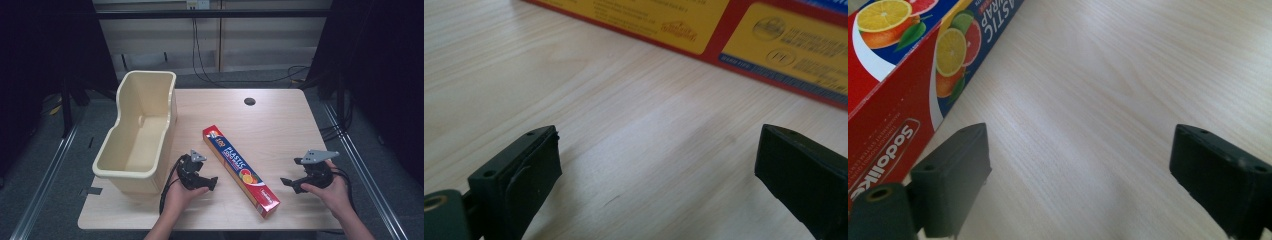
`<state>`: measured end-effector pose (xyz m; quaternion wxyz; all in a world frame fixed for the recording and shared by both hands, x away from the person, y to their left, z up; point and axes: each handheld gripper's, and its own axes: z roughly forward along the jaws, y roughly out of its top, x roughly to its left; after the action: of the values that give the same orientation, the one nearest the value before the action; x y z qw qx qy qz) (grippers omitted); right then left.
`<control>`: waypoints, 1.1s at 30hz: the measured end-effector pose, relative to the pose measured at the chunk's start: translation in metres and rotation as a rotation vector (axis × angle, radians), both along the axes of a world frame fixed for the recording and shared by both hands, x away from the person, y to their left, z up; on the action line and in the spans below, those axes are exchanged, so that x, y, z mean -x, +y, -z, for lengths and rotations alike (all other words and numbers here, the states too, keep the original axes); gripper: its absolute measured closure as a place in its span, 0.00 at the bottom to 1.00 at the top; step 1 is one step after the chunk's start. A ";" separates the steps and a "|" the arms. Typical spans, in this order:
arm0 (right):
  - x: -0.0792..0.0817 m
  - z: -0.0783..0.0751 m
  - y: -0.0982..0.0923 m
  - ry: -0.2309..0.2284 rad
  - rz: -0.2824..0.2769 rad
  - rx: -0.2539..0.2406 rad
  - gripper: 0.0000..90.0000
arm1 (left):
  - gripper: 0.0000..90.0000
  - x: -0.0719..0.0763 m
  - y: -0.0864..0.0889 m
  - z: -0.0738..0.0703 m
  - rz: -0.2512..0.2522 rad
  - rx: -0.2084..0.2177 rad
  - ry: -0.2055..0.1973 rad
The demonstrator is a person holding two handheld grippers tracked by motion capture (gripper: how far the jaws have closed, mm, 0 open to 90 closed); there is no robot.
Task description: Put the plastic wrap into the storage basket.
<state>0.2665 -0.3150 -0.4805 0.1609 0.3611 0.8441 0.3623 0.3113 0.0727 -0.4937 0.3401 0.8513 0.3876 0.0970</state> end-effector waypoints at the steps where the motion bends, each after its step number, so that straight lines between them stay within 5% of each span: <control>1: 0.000 0.000 0.000 0.000 0.000 0.000 0.11 | 0.05 0.001 -0.001 -0.002 -0.009 0.011 0.003; 4: 0.002 0.003 0.001 0.009 -0.007 0.025 0.10 | 0.05 0.001 -0.002 -0.005 -0.018 0.043 0.027; 11: 0.005 0.003 0.006 0.012 -0.004 -0.009 0.13 | 0.05 0.000 -0.002 -0.010 -0.018 0.054 0.071; 21: 0.012 0.002 0.013 -0.008 -0.102 -0.066 0.63 | 0.05 -0.001 -0.003 -0.014 -0.011 0.070 0.092; 22: 0.013 0.003 0.015 -0.015 -0.120 -0.058 0.76 | 0.05 -0.002 -0.003 -0.014 -0.013 0.067 0.092; 28: 0.016 0.006 0.023 -0.002 -0.181 -0.063 0.95 | 0.05 -0.002 -0.001 -0.015 -0.031 0.072 0.103; 33: 0.018 0.005 0.031 -0.001 -0.208 -0.070 0.99 | 0.05 -0.003 0.000 -0.017 -0.039 0.077 0.105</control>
<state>0.2486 -0.2840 -0.4859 0.1101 0.2767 0.8638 0.4063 0.3147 0.0730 -0.4768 0.3501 0.8337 0.4248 0.0439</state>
